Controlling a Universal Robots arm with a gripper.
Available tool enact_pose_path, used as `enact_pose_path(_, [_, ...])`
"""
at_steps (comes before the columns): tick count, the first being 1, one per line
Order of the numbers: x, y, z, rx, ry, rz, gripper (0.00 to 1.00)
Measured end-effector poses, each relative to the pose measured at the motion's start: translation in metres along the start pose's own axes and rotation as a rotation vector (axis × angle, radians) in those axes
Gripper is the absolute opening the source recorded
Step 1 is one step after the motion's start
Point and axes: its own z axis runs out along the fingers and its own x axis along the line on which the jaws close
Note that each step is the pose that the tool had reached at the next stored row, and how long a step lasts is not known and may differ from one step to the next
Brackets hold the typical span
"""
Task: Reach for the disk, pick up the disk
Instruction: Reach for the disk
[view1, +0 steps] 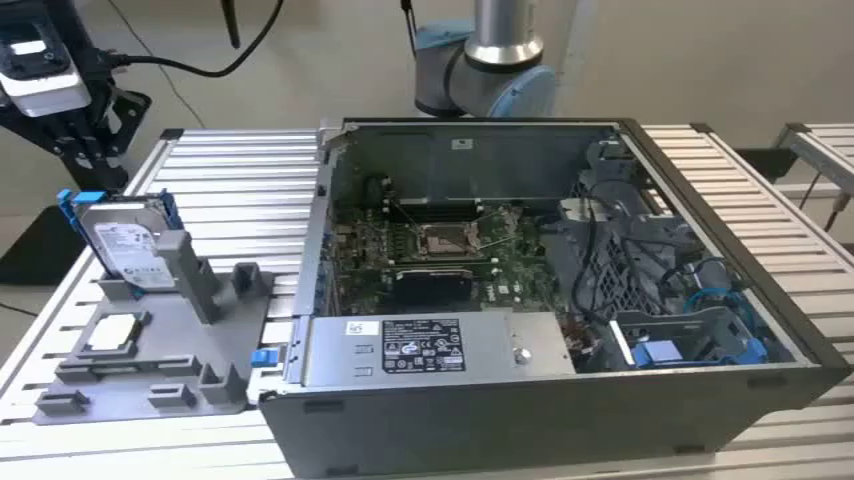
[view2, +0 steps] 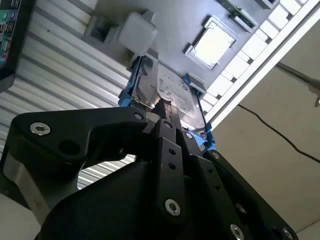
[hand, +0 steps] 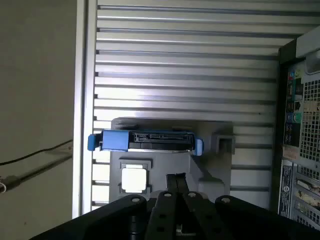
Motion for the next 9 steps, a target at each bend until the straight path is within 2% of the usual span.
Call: enact_pose_path(9, [0.0,0.0,0.0,0.0,0.0,0.0,0.0])
